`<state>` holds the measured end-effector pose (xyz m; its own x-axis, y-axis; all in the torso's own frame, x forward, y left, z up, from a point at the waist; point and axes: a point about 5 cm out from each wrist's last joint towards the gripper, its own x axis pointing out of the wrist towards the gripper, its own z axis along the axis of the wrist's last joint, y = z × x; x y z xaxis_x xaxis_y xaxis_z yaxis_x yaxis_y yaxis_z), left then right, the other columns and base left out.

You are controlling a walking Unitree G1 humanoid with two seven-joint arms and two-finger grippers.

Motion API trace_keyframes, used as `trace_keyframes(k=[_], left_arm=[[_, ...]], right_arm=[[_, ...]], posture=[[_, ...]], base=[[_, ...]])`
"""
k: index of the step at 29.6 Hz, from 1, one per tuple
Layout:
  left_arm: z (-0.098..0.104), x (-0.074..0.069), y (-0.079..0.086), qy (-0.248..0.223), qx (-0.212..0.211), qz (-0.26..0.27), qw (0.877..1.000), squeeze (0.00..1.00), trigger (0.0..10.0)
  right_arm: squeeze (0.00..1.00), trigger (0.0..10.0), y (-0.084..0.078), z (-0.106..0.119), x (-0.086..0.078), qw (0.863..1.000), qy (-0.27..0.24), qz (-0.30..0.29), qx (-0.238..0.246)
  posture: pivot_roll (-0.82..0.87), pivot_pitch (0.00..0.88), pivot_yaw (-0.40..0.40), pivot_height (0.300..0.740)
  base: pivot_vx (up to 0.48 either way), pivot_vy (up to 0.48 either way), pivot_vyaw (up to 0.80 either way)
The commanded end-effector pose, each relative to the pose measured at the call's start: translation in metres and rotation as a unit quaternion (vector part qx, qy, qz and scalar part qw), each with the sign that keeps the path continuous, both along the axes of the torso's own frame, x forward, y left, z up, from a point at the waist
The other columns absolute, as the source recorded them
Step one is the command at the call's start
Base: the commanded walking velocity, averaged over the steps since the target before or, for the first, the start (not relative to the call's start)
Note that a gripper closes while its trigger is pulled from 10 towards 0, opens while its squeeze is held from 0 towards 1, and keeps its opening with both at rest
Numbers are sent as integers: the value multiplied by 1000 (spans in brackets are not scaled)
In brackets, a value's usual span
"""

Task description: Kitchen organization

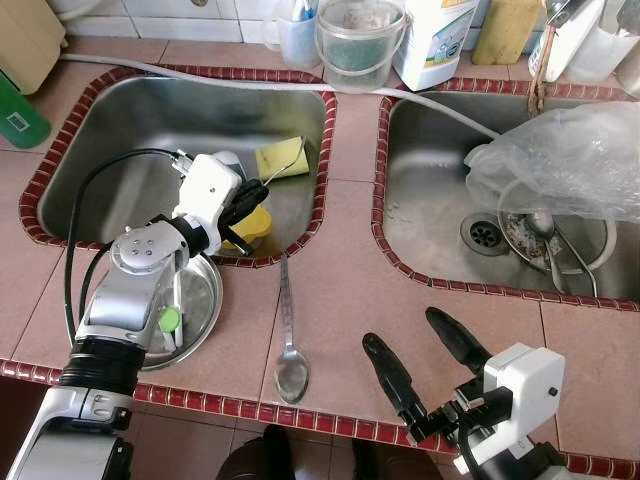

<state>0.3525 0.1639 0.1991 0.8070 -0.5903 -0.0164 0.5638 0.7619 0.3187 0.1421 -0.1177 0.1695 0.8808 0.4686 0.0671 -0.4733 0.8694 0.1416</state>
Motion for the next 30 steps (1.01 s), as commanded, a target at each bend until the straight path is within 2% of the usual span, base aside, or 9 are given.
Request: trace_keyframes(k=[1, 16, 22, 30], left_arm=[[2, -2, 4, 0, -2, -1, 1000, 1000, 10000], [9, -3, 4, -8, -11, 1, 1000, 1000, 10000], [24, -6, -8, -28, -61, -13, 998, 1000, 10000], [20, -16, -20, -31, -103, -3, 994, 1000, 10000]], right_arm=[[0, 10000, 1, 1, -4, 1000, 7, 2, 1], [0, 10000, 1, -2, 0, 1000, 5, 4, 1], [0, 10000, 1, -3, 13, 1000, -14, 6, -1], [0, 10000, 1, -4, 37, 999, -44, 4, -8]], posture=[[-244, 331, 67, 740], [-233, 304, 68, 740], [-218, 253, 73, 740], [-199, 188, 73, 740]], base=[[0, 0, 0], [0, 0, 0], [0, 0, 0], [0, 0, 0]])
